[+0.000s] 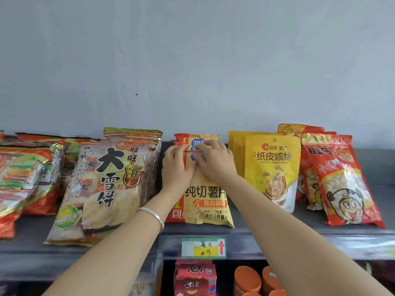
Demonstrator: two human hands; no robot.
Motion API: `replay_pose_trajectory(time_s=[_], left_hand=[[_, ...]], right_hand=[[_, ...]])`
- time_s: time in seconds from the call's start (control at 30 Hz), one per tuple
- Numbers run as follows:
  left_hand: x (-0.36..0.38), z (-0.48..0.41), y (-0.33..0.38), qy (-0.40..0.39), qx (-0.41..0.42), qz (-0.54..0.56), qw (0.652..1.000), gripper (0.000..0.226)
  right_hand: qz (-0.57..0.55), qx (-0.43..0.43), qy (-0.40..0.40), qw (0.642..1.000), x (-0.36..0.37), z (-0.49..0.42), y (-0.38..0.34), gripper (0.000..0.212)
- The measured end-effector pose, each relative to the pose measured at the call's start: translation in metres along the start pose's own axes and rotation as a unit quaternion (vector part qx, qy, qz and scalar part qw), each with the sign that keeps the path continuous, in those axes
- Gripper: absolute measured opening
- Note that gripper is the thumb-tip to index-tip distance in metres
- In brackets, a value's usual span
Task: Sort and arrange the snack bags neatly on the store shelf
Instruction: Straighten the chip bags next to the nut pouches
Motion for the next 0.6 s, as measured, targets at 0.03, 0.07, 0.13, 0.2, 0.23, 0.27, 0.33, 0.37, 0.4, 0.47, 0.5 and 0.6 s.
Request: replay_pose_trajectory(time_s=[0.03, 0.07, 0.13, 0.2, 0.23, 0.27, 0.33, 0.37, 0.4, 0.47, 0.5, 0.6], left_hand=[[0.001, 0.009, 0.001, -0.009, -0.012, -0.007, 1.0, 0.045], [0.002, 0.018, 0.001, -0.018, -0.027, -0.009, 0.999, 0.048], [0.003, 0.034, 0.0, -0.04, -0.064, -0.007, 0.997, 0.056], [0.004, 0.051, -0.001, -0.062, -0.094, -0.002, 0.994, 0.065], [0.004, 0.058, -0.002, -0.073, -0.106, 0.001, 0.992, 0.068], [0.004, 0.065, -0.002, -0.086, -0.115, 0.0, 0.99, 0.071], [0.005, 0.078, -0.001, -0.107, -0.123, -0.013, 0.987, 0.073], [0.005, 0.082, 0.0, -0.112, -0.121, -0.019, 0.986, 0.073], [0.005, 0.086, 0.002, -0.115, -0.119, -0.022, 0.986, 0.072], [0.005, 0.091, 0.006, -0.121, -0.117, -0.018, 0.986, 0.072], [0.005, 0.092, 0.009, -0.123, -0.116, -0.018, 0.985, 0.071], [0.0, 0.092, 0.011, -0.131, -0.119, -0.048, 0.983, 0.07]], right_hand=[[0.005, -0.003, 0.002, 1.0, -0.001, 0.008, 0.0, 0.039], [0.01, -0.006, 0.002, 1.0, -0.002, 0.016, 0.0, 0.041], [0.004, -0.002, -0.008, 1.0, -0.003, 0.032, 0.002, 0.045], [-0.015, 0.008, -0.03, 0.999, -0.003, 0.046, 0.005, 0.049], [-0.025, 0.01, -0.041, 0.999, -0.002, 0.051, 0.006, 0.051], [-0.037, 0.008, -0.05, 0.998, 0.0, 0.056, 0.006, 0.052], [-0.063, 0.004, -0.062, 0.996, 0.002, 0.063, 0.008, 0.052], [-0.072, 0.006, -0.066, 0.995, 0.002, 0.065, 0.009, 0.051], [-0.077, 0.009, -0.071, 0.994, 0.002, 0.067, 0.01, 0.05], [-0.08, 0.012, -0.08, 0.994, -0.001, 0.07, 0.011, 0.049], [-0.077, 0.012, -0.084, 0.993, -0.003, 0.071, 0.011, 0.048], [-0.052, 0.005, -0.082, 0.995, -0.009, 0.075, 0.007, 0.049]])
Point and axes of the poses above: each hand's wrist, its own z-axis away from the middle knuckle, its own x-axis out of the palm, y = z × x, the point moved 6 cm from there along -z, towards the middle knuckle, and after that the axes turned 12 degrees about -z, right-handed, at the moved point
